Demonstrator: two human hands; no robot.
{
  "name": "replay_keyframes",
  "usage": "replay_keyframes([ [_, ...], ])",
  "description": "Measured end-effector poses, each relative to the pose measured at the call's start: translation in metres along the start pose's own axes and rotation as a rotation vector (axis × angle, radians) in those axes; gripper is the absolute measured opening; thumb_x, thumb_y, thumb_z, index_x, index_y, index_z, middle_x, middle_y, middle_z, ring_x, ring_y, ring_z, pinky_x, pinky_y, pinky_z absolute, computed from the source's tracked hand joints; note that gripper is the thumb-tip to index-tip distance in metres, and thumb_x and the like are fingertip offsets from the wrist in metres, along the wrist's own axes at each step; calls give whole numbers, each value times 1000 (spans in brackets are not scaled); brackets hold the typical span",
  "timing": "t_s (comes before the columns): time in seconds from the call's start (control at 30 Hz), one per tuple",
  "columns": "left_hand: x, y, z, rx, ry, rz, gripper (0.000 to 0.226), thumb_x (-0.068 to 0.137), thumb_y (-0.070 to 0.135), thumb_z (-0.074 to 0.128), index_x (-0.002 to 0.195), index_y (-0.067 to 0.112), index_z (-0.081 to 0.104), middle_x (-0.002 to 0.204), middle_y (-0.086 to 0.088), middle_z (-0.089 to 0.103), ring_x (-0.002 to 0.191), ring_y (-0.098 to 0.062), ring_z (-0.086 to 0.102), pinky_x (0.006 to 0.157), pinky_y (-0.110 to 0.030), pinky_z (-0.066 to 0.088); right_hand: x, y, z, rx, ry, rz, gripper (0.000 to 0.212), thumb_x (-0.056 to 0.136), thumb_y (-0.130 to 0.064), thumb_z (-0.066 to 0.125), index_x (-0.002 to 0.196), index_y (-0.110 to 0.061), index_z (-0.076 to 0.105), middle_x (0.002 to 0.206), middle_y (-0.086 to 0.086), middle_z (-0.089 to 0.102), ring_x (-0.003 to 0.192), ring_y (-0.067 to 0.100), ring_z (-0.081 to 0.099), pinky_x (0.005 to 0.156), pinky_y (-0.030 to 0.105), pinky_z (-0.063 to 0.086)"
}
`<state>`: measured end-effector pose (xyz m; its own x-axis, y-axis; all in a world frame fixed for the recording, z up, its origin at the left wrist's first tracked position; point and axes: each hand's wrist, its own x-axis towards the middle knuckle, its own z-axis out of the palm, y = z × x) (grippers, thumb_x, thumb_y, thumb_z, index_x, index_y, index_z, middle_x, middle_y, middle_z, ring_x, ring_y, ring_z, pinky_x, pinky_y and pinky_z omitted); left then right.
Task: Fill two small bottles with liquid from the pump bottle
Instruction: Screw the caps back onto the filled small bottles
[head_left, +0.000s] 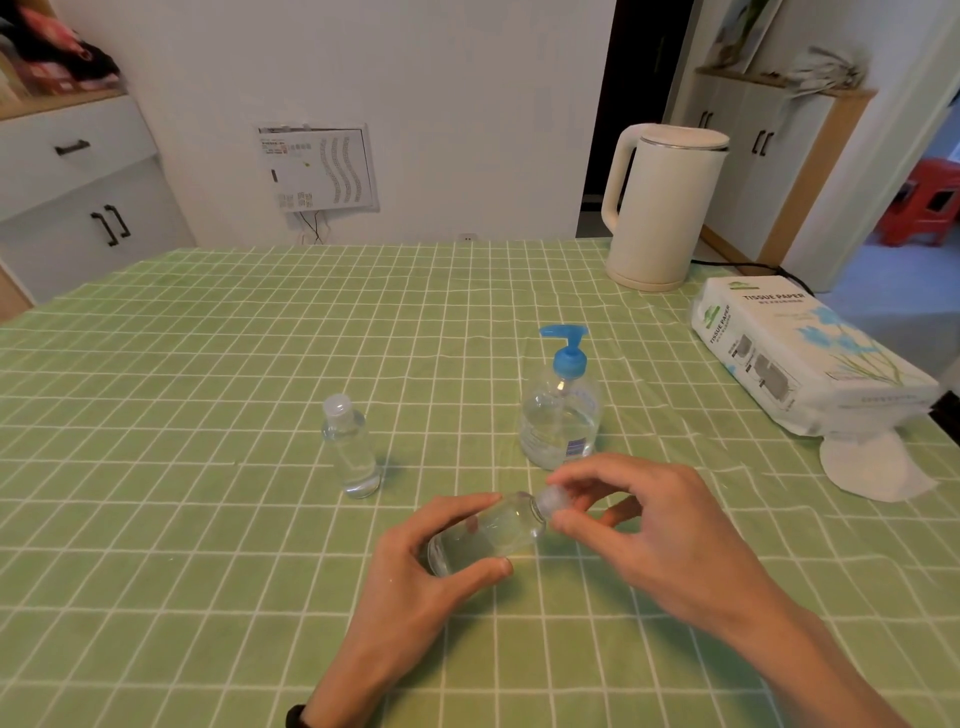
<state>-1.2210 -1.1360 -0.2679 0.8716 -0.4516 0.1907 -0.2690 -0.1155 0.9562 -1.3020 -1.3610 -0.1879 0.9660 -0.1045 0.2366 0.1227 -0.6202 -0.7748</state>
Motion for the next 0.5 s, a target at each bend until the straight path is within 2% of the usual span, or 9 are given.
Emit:
replay_keyframes([
  [0.07, 0, -1, 0, -5, -1, -3, 52, 71, 35, 91, 121, 41, 76, 122, 7, 78, 117, -23, 72, 106, -53, 54, 1, 0, 0, -21, -5, 7, 16, 86, -46, 82, 101, -39, 81, 94, -24, 78, 93, 3, 75, 71, 15, 57],
  [0.13, 1, -1, 0, -7, -3, -8, 52, 72, 34, 91, 122, 41, 76, 122, 7, 78, 118, -23, 72, 106, -53, 54, 0, 0, -1, 5, -15, 15, 32, 83, -57, 80, 113, -44, 77, 99, -24, 77, 95, 4, 75, 72, 18, 58],
  [0.2, 1, -2, 0, -6, -1, -11, 52, 73, 35, 91, 122, 41, 75, 124, 7, 78, 119, -23, 71, 107, -52, 54, -1, -1, -1, 37, -26, 2, 41, 84, -60, 73, 122, -46, 73, 105, -23, 75, 96, 6, 75, 72, 18, 59],
  [0.3, 1, -4, -1, -13, 4, -13, 53, 73, 36, 91, 123, 40, 75, 124, 7, 77, 119, -24, 71, 107, -52, 54, -2, -3, 0, -5, -39, -25, 31, 91, -59, 65, 115, -43, 76, 103, -24, 76, 96, 6, 75, 71, 19, 59],
  [0.37, 1, -5, -1, -16, -2, -15, 53, 74, 35, 91, 124, 39, 75, 124, 5, 77, 119, -26, 71, 106, -53, 54, -1, -3, 0, -28, -44, -9, 26, 93, -60, 66, 110, -43, 77, 99, -23, 77, 95, 5, 75, 71, 21, 59],
  [0.5, 1, -7, 0, -16, -2, -18, 53, 75, 32, 91, 125, 36, 75, 124, 3, 77, 119, -27, 71, 106, -51, 54, -2, -4, -1, 17, -42, 3, 34, 90, -63, 68, 121, -48, 73, 100, -24, 76, 94, 5, 75, 70, 16, 57],
])
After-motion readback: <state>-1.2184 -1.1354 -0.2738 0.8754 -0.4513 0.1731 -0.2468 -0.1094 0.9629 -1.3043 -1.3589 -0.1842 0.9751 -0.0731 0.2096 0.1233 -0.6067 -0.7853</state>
